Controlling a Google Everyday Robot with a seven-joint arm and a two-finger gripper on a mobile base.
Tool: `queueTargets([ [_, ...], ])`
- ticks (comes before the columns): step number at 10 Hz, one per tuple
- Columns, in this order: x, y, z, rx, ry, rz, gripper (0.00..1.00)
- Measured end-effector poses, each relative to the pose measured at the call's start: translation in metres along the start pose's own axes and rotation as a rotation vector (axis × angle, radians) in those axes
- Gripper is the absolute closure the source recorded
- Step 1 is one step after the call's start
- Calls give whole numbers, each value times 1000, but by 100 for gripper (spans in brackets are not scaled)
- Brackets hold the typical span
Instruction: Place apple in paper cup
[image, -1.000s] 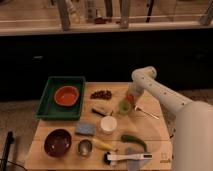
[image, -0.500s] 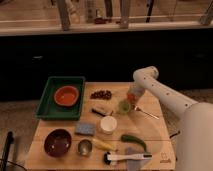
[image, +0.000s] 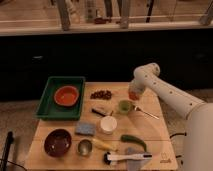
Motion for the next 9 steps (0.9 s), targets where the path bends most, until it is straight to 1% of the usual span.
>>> queueTargets([
  [5, 5, -12, -18, 43, -18, -18, 100],
  [8, 2, -22, -28, 57, -33, -30, 100],
  [9, 0, -24, -33, 68, -40, -32, 100],
])
